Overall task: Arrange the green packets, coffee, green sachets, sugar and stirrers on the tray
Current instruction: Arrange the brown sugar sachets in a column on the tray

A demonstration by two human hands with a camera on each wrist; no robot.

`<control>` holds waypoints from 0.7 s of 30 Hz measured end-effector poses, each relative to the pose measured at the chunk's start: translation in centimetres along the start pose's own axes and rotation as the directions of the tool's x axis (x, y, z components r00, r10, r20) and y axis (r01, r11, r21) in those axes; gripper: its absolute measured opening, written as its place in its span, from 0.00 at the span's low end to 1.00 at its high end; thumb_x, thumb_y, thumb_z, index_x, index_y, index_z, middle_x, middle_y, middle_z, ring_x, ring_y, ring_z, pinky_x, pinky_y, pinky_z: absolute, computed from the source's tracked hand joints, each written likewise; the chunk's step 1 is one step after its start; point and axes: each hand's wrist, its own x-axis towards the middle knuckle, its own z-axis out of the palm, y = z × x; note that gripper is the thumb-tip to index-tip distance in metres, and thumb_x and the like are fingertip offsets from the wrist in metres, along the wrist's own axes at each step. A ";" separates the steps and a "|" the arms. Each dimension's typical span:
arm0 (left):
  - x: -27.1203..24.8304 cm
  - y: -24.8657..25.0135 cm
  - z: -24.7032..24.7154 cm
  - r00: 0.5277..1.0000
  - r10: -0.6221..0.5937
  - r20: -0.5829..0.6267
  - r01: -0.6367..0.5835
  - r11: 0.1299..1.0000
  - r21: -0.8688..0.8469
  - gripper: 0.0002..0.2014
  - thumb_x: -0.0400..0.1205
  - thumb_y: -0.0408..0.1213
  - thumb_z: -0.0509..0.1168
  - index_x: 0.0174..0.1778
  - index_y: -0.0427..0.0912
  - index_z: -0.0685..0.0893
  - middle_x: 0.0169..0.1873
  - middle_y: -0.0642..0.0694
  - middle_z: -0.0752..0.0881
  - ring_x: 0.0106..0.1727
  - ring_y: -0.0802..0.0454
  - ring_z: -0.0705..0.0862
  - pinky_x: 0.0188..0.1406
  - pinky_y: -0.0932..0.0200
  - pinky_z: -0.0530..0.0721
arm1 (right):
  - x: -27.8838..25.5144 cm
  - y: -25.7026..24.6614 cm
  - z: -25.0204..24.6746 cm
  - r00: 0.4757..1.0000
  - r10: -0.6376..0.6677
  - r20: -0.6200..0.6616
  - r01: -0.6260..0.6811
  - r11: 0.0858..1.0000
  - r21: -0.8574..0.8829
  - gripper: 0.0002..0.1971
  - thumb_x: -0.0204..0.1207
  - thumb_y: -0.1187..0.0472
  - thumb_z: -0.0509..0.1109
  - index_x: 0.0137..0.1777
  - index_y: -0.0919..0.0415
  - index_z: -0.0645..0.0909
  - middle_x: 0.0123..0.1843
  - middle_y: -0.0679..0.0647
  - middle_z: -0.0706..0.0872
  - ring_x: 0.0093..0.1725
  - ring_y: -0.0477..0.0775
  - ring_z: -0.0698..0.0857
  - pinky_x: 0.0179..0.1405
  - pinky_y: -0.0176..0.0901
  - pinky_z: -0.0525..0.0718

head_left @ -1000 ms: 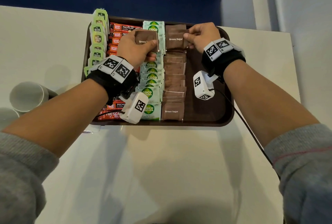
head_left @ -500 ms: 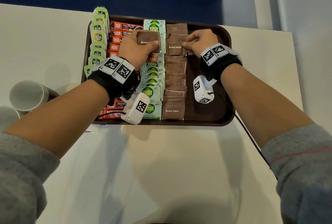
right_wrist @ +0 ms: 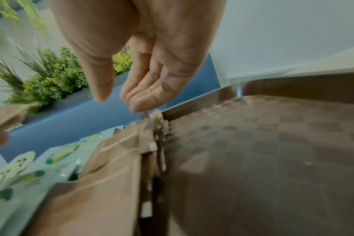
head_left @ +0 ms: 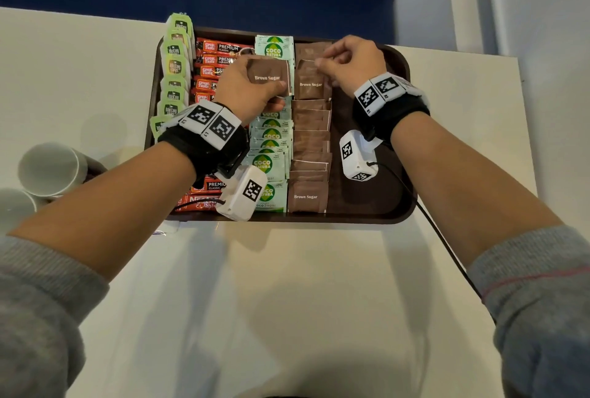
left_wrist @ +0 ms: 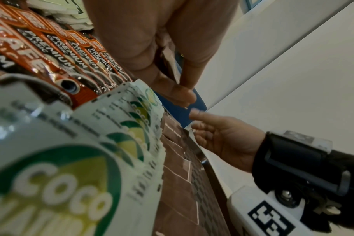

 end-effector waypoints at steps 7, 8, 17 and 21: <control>-0.2 -0.1 0.3 0.996 -0.019 0.085 0.014 0.998 0.057 0.26 0.74 0.25 0.73 0.66 0.35 0.72 0.46 0.42 0.85 0.28 0.56 0.87 0.28 0.65 0.86 | -1.1 -2.8 0.4 0.936 -0.197 0.292 0.168 0.978 0.120 0.08 0.71 0.51 0.76 0.47 0.53 0.86 0.44 0.47 0.87 0.42 0.44 0.87 0.38 0.33 0.86; -0.2 -0.2 0.3 0.996 -0.018 0.090 0.013 0.998 0.057 0.26 0.74 0.26 0.74 0.66 0.35 0.72 0.47 0.41 0.85 0.30 0.54 0.87 0.29 0.64 0.87 | -1.1 -3.0 0.4 0.926 -0.195 0.322 0.165 0.979 0.117 0.08 0.71 0.54 0.76 0.47 0.55 0.86 0.43 0.47 0.87 0.40 0.44 0.87 0.36 0.31 0.85; 0.1 -0.3 0.3 0.989 0.145 -0.039 -0.131 0.960 0.249 0.05 0.81 0.41 0.68 0.51 0.46 0.81 0.37 0.53 0.86 0.36 0.58 0.86 0.41 0.57 0.88 | -0.6 -2.6 -0.3 0.929 -0.190 0.317 0.195 0.981 0.016 0.09 0.74 0.63 0.74 0.53 0.58 0.87 0.39 0.43 0.85 0.36 0.38 0.84 0.37 0.26 0.82; 0.3 0.0 0.4 0.980 0.184 -0.076 -0.153 0.941 0.303 0.02 0.81 0.40 0.68 0.47 0.48 0.83 0.34 0.53 0.85 0.33 0.59 0.83 0.42 0.55 0.86 | -0.7 -1.8 -0.6 0.936 -0.181 0.302 0.161 0.983 0.088 0.11 0.72 0.66 0.75 0.55 0.59 0.86 0.46 0.52 0.87 0.42 0.44 0.86 0.43 0.33 0.86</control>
